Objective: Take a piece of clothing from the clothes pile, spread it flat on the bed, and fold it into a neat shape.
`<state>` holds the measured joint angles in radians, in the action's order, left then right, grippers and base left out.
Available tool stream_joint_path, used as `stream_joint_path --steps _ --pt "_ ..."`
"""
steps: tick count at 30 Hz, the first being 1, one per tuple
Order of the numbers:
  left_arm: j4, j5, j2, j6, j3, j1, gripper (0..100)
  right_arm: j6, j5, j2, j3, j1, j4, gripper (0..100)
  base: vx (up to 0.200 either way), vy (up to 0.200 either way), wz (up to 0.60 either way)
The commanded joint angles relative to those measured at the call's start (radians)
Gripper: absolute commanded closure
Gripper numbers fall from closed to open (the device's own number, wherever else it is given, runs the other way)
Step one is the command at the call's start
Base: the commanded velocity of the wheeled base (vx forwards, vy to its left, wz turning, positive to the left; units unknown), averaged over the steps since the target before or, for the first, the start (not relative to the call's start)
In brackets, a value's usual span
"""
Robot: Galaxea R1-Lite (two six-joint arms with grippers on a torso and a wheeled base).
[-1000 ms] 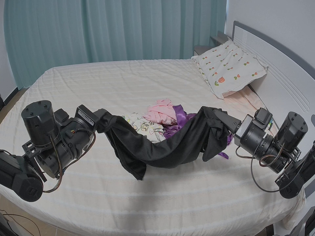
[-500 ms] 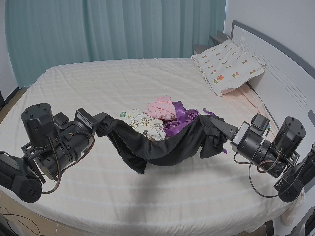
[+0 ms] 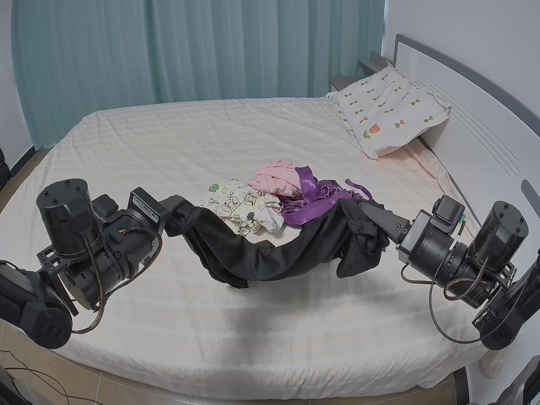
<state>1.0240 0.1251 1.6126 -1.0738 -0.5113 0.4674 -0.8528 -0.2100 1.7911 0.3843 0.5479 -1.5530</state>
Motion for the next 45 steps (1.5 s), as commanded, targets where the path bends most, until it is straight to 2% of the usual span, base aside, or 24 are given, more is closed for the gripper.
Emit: stream_joint_path --steps 1,6,45 --pt "0.002 -0.009 -0.002 -0.001 0.002 -0.007 100 0.0 0.0 0.001 -0.005 0.001 -0.01 100 0.0 0.2 0.0" --pt "0.002 -0.041 -0.003 -0.001 0.002 -0.026 100 0.0 -0.002 0.007 -0.004 0.006 -0.01 100 0.0 0.2 0.0" --pt "-0.001 -0.036 -0.022 0.011 0.004 -0.044 100 0.0 0.004 0.01 -0.005 0.017 -0.012 100 0.0 0.2 0.0"
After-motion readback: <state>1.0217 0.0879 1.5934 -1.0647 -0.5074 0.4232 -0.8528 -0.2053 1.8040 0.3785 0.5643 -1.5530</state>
